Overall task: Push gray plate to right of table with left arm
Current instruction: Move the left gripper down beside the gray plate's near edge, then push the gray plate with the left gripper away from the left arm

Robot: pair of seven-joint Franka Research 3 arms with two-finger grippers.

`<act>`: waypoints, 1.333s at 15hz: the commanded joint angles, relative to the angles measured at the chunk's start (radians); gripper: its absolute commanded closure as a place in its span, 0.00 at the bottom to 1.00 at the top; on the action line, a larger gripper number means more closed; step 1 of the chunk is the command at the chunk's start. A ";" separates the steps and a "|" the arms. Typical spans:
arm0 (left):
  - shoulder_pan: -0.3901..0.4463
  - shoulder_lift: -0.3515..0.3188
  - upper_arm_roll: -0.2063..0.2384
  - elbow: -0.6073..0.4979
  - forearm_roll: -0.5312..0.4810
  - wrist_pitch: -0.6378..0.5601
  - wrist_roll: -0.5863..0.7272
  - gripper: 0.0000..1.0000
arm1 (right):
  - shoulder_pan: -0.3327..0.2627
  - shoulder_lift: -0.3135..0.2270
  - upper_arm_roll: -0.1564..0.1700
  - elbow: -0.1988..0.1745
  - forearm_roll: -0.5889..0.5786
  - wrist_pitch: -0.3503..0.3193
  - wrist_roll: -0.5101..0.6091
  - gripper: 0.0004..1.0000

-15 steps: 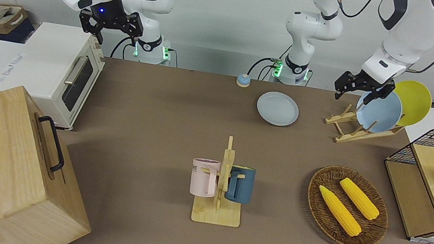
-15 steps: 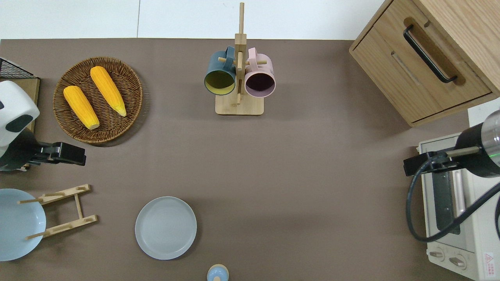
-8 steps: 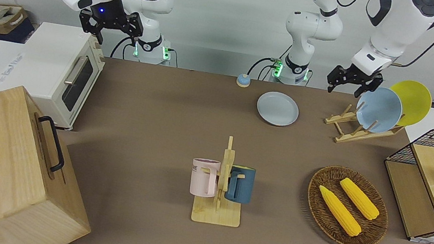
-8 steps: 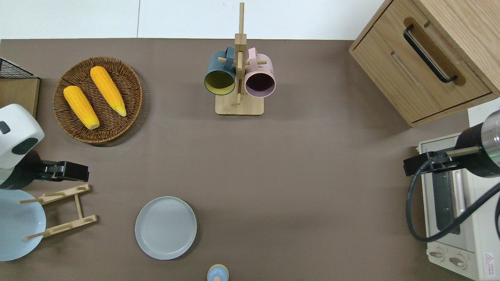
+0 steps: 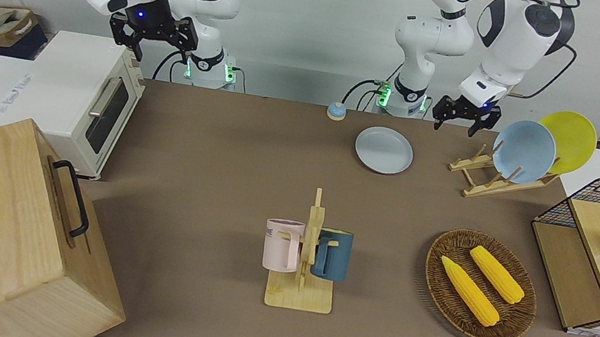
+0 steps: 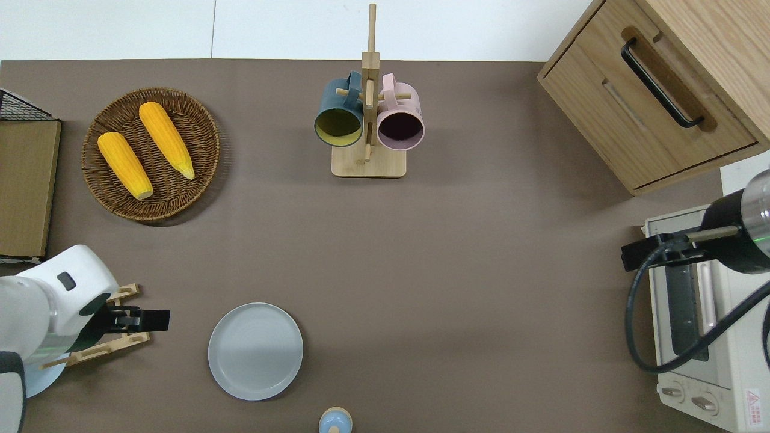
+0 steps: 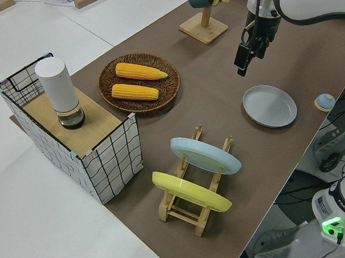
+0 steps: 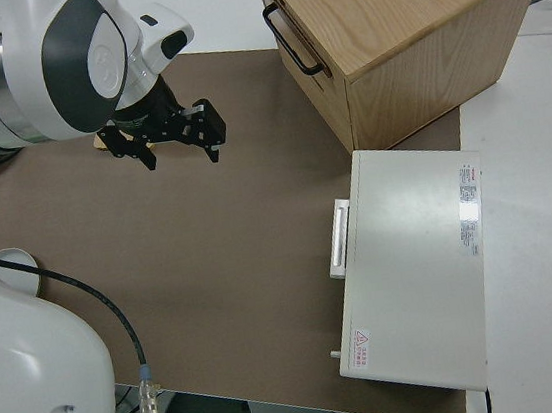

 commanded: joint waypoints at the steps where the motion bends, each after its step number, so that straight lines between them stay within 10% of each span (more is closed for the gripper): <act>1: -0.019 -0.087 -0.001 -0.169 -0.010 0.130 0.003 0.00 | -0.019 -0.002 0.016 0.009 0.004 -0.016 0.013 0.02; 20: -0.045 0.025 -0.007 -0.373 -0.014 0.450 -0.061 0.00 | -0.019 -0.002 0.016 0.009 0.004 -0.016 0.012 0.02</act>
